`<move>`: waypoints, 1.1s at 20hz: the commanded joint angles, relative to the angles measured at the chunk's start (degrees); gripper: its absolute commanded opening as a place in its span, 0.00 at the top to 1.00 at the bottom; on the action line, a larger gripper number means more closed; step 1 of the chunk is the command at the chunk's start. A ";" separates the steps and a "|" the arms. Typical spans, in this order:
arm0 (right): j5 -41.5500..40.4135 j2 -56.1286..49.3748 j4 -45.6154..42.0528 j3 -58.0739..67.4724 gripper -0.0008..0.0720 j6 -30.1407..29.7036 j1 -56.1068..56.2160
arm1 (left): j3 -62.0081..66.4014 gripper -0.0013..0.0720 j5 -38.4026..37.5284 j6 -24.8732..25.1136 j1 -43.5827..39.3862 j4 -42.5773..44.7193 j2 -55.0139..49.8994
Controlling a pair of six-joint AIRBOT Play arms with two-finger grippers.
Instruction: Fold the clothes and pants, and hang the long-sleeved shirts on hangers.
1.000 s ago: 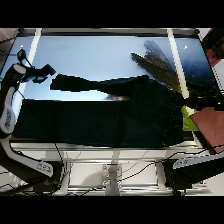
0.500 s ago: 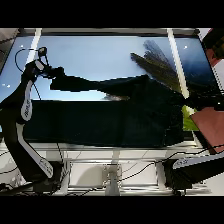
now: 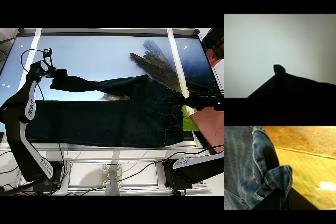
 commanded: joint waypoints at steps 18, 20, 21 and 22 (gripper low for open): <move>-1.25 0.85 5.44 0.07 0.94 0.50 0.00 | 0.72 0.94 -40.06 26.27 7.82 16.09 24.55; -1.11 0.85 5.40 0.07 0.94 0.50 0.00 | 0.68 0.94 -37.62 26.10 8.63 16.20 24.52; -1.11 0.83 5.33 0.07 0.94 0.48 0.00 | 0.68 0.94 -34.38 26.08 8.85 16.31 24.52; -1.14 0.83 5.31 0.07 0.94 0.48 0.00 | 0.68 0.94 -29.94 26.05 8.96 16.28 24.48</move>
